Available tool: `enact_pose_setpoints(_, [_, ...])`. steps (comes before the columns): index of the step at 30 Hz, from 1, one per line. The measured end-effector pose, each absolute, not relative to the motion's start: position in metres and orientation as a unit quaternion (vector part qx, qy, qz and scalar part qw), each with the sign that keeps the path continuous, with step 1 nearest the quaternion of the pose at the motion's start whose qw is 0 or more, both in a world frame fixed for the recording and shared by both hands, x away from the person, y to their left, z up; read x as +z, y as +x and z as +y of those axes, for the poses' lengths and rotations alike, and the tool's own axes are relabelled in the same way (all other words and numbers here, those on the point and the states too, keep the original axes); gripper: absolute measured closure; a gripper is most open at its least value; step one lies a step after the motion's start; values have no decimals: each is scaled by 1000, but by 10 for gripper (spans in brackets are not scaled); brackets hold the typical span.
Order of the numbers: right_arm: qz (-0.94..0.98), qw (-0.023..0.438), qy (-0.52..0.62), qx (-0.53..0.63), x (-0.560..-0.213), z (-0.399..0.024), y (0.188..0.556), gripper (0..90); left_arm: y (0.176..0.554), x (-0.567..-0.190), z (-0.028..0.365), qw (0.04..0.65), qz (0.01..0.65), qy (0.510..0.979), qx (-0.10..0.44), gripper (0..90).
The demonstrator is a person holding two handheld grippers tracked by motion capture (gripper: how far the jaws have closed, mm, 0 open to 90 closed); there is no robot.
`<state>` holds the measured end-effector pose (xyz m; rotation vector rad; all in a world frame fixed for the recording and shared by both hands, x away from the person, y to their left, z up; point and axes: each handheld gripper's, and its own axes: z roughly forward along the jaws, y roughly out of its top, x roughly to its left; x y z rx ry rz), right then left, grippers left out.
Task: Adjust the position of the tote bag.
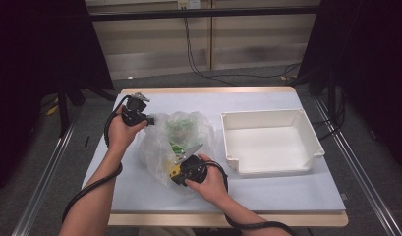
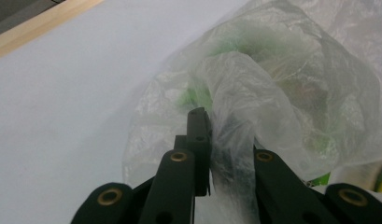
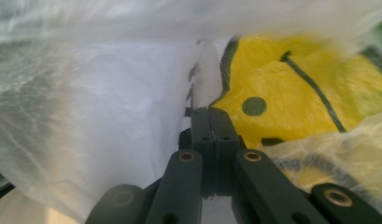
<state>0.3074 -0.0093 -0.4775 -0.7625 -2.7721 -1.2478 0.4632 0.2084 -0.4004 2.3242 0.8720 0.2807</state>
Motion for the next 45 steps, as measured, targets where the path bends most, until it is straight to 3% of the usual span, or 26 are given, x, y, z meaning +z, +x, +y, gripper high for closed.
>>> enact_pose_setpoints(3, [-869,-39,-270,-414,-469,-16,316,679,463,-402,209,313,329,885,106,847])
enact_pose_setpoints(4, [-867,-46,-272,-414,-467,-18,318,654,462,-403,210,313,332,884,105,847])
enact_pose_setpoints(7, [-860,-69,-281,-420,-465,-20,326,467,462,-404,212,312,329,885,105,847])
enact_pose_setpoints(9, [-857,-79,-282,-423,-463,-21,331,440,462,-404,213,313,329,886,99,847])
enact_pose_setpoints(13, [-856,-103,-277,-424,-461,-17,339,268,461,-402,216,308,323,890,99,847])
enact_pose_setpoints(18, [-863,-111,-266,-415,-467,-9,351,214,461,-403,218,315,328,885,97,847])
enact_pose_setpoints(21, [-868,-102,-260,-411,-474,-5,355,242,461,-403,219,313,329,886,95,846])
enact_pose_setpoints(23, [-871,-89,-263,-405,-478,-4,354,321,462,-405,219,314,332,884,96,846])
enact_pose_setpoints(25, [-881,-82,-258,-388,-484,-3,354,463,463,-406,219,316,337,882,93,847])
enact_pose_setpoints(27, [-876,-88,-259,-396,-488,-3,351,514,464,-407,218,311,330,886,98,847])
enact_pose_setpoints(30, [-874,-75,-265,-401,-487,-6,348,840,465,-408,216,309,333,885,99,847])
enact_pose_setpoints(31, [-870,-61,-273,-405,-488,-7,347,898,466,-408,216,308,331,886,101,847])
enact_pose_setpoints(40, [-860,-23,-291,-419,-489,-15,327,900,474,-414,215,305,334,884,115,847])
enact_pose_setpoints(45, [-868,-27,-274,-414,-488,-14,308,900,477,-417,215,301,334,886,114,848])
